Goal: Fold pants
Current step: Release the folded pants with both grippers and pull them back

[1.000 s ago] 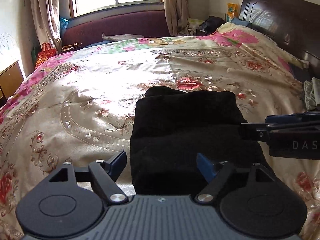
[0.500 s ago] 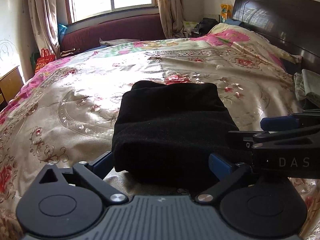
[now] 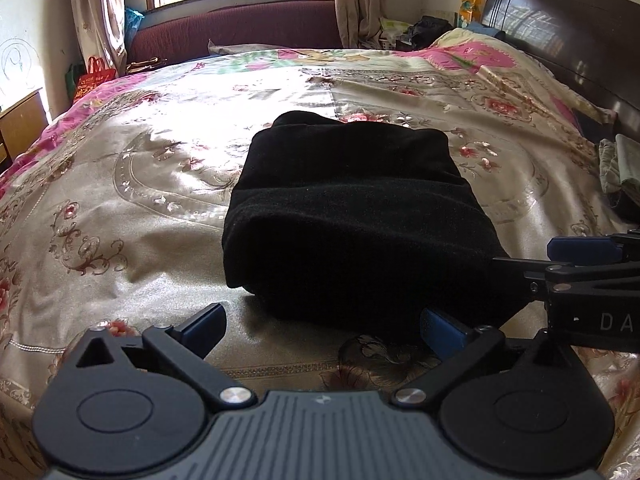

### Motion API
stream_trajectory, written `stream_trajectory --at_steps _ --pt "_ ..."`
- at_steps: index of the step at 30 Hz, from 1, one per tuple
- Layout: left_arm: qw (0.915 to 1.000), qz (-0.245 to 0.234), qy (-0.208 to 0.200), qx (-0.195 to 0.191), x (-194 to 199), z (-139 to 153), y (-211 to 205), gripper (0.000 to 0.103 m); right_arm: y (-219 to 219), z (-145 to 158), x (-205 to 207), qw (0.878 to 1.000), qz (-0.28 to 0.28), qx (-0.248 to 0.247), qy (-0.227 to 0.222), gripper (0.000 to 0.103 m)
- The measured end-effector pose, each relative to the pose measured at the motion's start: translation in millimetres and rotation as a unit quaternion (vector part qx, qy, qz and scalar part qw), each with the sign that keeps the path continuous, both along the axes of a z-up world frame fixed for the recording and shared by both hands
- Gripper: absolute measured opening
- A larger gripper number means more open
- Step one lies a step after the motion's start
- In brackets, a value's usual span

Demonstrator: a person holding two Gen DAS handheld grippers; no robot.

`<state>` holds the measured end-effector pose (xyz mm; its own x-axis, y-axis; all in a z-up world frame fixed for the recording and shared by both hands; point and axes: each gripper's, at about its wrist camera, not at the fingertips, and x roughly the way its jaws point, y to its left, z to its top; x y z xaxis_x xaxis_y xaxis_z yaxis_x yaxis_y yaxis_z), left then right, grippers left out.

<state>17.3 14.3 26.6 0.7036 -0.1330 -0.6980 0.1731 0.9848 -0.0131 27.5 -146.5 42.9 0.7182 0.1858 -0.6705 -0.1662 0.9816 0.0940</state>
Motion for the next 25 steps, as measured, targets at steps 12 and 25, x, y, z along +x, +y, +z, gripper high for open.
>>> stream_trajectory --at_steps 12,25 --pt "0.9999 -0.009 -0.001 0.011 -4.8 -3.7 -3.8 0.103 0.0 -5.1 -5.3 1.000 -0.002 -0.009 0.007 0.067" --pt "0.9999 0.005 0.011 0.009 -5.8 -9.6 2.8 0.103 -1.4 -10.1 -6.9 1.000 -0.003 -0.010 0.016 0.067"
